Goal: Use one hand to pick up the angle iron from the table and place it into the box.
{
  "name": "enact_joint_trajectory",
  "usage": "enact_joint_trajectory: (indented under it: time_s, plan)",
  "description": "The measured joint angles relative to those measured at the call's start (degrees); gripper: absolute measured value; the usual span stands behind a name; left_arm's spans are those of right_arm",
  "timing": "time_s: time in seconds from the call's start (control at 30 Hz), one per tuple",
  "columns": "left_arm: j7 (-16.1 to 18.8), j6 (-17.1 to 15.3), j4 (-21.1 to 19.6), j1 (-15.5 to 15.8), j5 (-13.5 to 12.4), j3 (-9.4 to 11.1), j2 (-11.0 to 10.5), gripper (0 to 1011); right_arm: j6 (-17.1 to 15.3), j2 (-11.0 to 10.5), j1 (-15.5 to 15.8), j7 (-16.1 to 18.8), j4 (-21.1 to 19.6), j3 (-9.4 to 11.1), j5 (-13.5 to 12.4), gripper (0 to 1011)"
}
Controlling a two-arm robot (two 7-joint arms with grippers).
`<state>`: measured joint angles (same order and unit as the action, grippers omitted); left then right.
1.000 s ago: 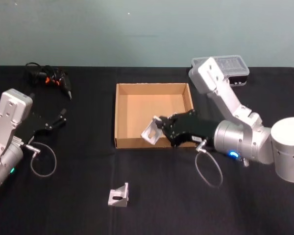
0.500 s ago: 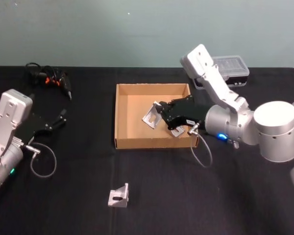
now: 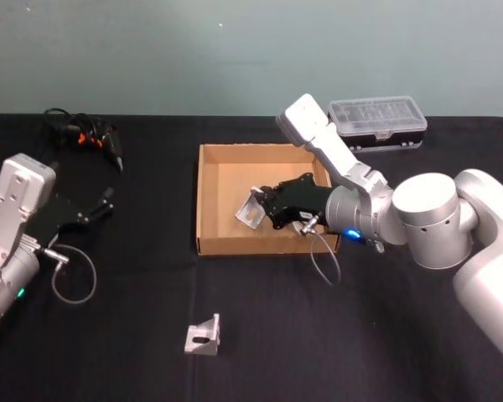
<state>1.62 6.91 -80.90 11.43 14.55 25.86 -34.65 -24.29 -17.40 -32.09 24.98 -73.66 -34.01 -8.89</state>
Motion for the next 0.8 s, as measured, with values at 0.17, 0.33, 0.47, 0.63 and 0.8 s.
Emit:
enact_joint_trajectory:
  time_s: [0.17,0.33,0.47,0.63,0.8]
  plan:
    - [0.0,0.0,0.0,0.0,0.0,0.0,0.0,1000,0.5,1.1,-0.9,0.2,2.6,-0.2,1.3,60]
    - [0.0,0.0,0.0,0.0,0.0,0.0,0.0,1000,0.7,1.6,-1.2,0.3,4.0,-0.1,2.1,61]
    - [0.0,0.0,0.0,0.0,0.0,0.0,0.0,1000,0.9,1.8,-1.3,0.6,4.7,0.1,2.7,60]
    - [0.0,0.0,0.0,0.0,0.0,0.0,0.0,1000,1.0,2.1,-1.2,0.8,5.1,0.6,3.5,68]
    - [0.0,0.0,0.0,0.0,0.0,0.0,0.0,1000,0.9,2.1,-0.8,0.9,5.0,1.1,4.0,174]
